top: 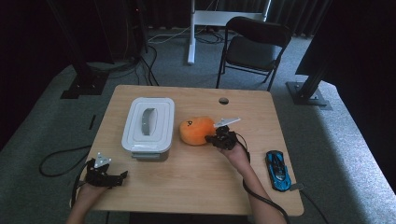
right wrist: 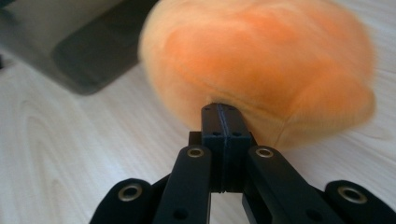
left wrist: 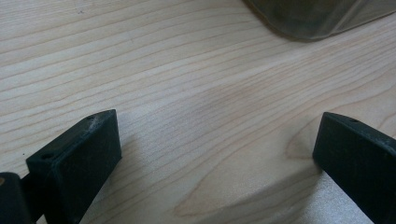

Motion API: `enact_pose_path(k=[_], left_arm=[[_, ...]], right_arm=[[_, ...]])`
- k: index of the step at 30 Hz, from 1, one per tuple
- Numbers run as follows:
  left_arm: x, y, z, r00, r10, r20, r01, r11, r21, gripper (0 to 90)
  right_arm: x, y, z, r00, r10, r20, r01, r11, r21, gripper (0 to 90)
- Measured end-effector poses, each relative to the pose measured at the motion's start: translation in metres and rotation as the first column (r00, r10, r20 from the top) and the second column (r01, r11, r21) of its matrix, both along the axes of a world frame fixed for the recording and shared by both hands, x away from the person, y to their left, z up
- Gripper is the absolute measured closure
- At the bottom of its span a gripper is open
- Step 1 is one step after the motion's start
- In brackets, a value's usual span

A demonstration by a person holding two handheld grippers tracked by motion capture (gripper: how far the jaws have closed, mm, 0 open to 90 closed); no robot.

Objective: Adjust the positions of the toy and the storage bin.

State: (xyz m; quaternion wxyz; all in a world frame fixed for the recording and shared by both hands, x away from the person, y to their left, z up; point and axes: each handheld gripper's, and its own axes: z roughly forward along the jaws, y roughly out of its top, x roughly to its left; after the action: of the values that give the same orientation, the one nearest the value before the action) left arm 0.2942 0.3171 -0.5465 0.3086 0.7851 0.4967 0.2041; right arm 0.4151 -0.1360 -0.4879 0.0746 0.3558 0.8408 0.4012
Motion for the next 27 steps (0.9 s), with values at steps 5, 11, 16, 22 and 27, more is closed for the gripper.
enact_pose_path(k=[5,11,16,22,27], left_arm=[[0.000,0.000,0.000,1.0000,0.000,0.000,0.000,1.0000,0.000,1.4],[0.000,0.000,0.000,1.0000,0.000,0.000,0.000,1.0000,0.000,1.4],[0.000,0.000,0.000,1.0000,0.000,0.000,0.000,1.0000,0.000,1.4],[0.000,0.000,0.000,1.0000,0.000,0.000,0.000,1.0000,0.000,1.4],[0.000,0.000,0.000,1.0000,0.008,-0.001,-0.008,1.0000,0.001,1.4]], right_arm=[[-0.006,0.018,-0.004,0.9985,0.049,-0.026,-0.049,0.999,0.012,90.0],[-0.018,0.006,0.006,0.9995,0.033,0.000,-0.033,0.999,0.019,83.9],[-0.016,-0.030,0.021,0.9962,-0.079,0.036,0.077,0.996,0.041,76.5],[-0.005,-0.041,0.014,0.9948,-0.101,0.006,0.101,0.994,0.028,52.2],[0.003,-0.035,0.007,0.9956,-0.094,0.004,0.094,0.996,-0.007,50.4]])
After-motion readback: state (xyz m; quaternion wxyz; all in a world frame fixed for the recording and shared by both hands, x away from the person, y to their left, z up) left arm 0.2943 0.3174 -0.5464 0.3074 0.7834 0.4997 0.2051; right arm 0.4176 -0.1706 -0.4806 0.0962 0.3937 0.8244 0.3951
